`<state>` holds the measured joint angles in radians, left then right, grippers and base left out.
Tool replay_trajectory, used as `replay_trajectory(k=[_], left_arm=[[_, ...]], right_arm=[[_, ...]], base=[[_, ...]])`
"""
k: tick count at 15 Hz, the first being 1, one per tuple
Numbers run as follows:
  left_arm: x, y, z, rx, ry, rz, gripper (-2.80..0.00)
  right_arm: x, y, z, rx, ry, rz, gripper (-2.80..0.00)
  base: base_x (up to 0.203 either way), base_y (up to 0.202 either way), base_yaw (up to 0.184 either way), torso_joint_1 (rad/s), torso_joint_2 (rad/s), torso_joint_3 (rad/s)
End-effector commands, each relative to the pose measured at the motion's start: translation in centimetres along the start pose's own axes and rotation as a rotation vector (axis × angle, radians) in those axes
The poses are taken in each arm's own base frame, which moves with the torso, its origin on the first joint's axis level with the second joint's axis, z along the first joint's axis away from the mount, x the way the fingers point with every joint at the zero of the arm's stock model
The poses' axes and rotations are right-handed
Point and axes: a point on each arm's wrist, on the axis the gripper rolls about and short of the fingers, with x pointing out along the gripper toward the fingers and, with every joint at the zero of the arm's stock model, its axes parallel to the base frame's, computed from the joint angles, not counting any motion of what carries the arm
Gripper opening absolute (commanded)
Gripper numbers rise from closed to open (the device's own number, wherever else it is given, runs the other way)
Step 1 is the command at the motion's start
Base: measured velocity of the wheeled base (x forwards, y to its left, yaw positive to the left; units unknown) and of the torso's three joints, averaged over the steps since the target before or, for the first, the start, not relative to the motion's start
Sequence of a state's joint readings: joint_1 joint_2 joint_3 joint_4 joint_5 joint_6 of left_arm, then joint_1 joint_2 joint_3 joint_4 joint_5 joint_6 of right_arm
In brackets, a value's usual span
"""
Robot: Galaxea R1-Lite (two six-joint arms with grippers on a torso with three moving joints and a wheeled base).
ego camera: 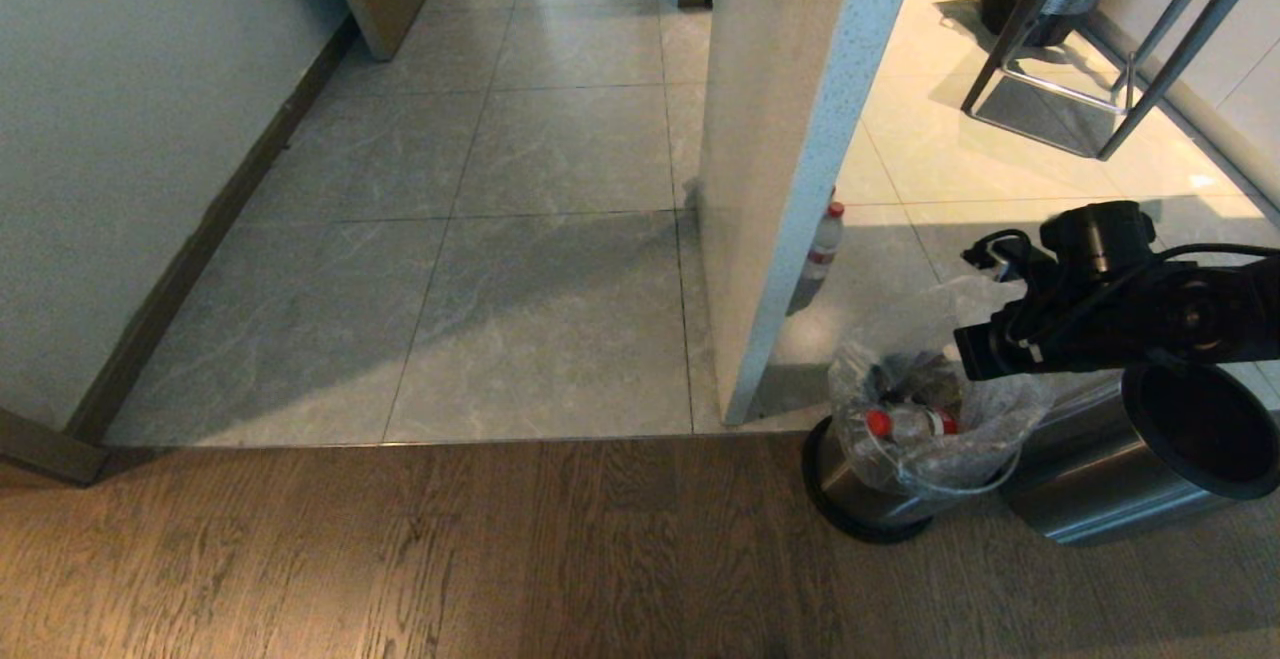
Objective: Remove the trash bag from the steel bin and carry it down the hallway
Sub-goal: Pick up the trash bag
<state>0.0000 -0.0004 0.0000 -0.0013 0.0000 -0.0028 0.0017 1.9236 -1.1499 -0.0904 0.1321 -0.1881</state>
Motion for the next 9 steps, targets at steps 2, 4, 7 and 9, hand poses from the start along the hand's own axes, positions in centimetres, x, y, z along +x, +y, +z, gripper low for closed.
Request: replay_trajectory(k=[2, 4, 7, 9], left_arm=[[0.0, 0.0, 0.0, 0.000, 0.000, 0.000, -2.80], [0.0, 0.0, 0.0, 0.000, 0.000, 0.000, -2.80], [0.0, 0.0, 0.0, 0.000, 0.000, 0.000, -2.80], [0.0, 0.0, 0.0, 0.000, 0.000, 0.000, -2.80]], right_arm=[[1.9, -1.3, -1.1, 0.002, 0.017, -0.021, -2.80], [3.0, -2.5, -1.9, -0.024, 0.023, -0.041, -2.80], [4.0, -2.6, -2.3, -0.026, 0.049, -0.029, 0.00], [5.0, -1.7, -2.9, -0.038, 0.075, 0.000, 0.00]], base=[[0.000, 0.000, 0.000, 0.000, 0.00, 0.000], [0.000, 0.000, 0.000, 0.000, 0.00, 0.000], [0.000, 0.000, 0.000, 0.000, 0.00, 0.000], [0.000, 0.000, 0.000, 0.000, 0.00, 0.000]])
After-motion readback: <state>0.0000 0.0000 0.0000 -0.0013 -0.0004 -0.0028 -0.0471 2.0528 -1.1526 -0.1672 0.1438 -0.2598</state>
